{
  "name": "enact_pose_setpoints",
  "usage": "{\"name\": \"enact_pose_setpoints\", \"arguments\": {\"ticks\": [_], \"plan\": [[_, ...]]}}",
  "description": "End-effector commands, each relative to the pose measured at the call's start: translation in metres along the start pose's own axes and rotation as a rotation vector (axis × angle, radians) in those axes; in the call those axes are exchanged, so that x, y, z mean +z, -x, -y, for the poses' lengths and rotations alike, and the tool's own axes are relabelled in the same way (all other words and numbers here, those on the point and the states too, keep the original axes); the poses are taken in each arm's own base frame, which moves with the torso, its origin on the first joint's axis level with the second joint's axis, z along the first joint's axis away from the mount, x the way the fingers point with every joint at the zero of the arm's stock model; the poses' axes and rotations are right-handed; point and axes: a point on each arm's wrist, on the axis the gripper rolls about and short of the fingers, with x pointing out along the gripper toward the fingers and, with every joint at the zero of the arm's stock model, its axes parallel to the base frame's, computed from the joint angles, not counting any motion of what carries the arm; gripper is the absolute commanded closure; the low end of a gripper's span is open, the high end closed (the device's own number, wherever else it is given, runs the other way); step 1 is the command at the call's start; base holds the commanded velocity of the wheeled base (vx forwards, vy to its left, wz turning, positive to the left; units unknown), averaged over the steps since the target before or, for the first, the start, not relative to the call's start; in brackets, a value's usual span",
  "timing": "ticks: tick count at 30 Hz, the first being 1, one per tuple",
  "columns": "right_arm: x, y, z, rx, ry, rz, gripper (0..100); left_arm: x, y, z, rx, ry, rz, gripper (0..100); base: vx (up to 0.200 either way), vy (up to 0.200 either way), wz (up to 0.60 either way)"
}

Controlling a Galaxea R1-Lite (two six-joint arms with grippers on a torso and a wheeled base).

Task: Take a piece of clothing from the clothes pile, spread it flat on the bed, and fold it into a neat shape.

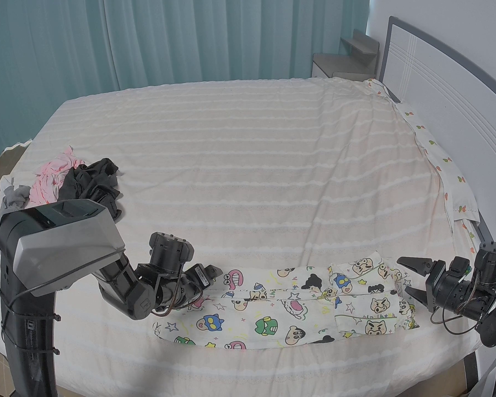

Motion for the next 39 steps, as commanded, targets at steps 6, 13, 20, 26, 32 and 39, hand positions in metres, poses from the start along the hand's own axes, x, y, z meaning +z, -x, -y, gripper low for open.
{"name": "enact_pose_setpoints", "arguments": {"ticks": [6, 13, 20, 26, 32, 39], "plan": [[-0.003, 0.002, 0.003, -0.015, -0.008, -0.011, 0, -0.003, 0.008, -0.013, 0.007, 0.000, 0.017, 0, 0.000, 0.000, 0.00], [-0.003, 0.002, 0.003, -0.016, -0.008, -0.012, 0, 0.005, 0.018, -0.023, 0.030, -0.006, 0.036, 0, 0.000, 0.000, 0.00], [-0.003, 0.002, 0.003, -0.016, -0.008, -0.012, 0, 0.015, 0.025, -0.041, 0.075, -0.010, 0.050, 0, 0.000, 0.000, 0.00], [-0.003, 0.002, 0.002, -0.015, -0.008, -0.011, 0, 0.030, 0.042, -0.049, 0.085, 0.013, 0.091, 0, 0.000, 0.000, 0.00], [-0.003, 0.002, 0.002, -0.015, -0.008, -0.011, 0, 0.048, 0.066, -0.058, 0.088, -0.045, 0.142, 0, 0.000, 0.000, 0.00], [-0.003, 0.002, 0.002, -0.016, -0.008, -0.010, 0, 0.046, 0.070, -0.064, 0.008, -0.215, 0.045, 0, 0.000, 0.000, 0.00]]}}
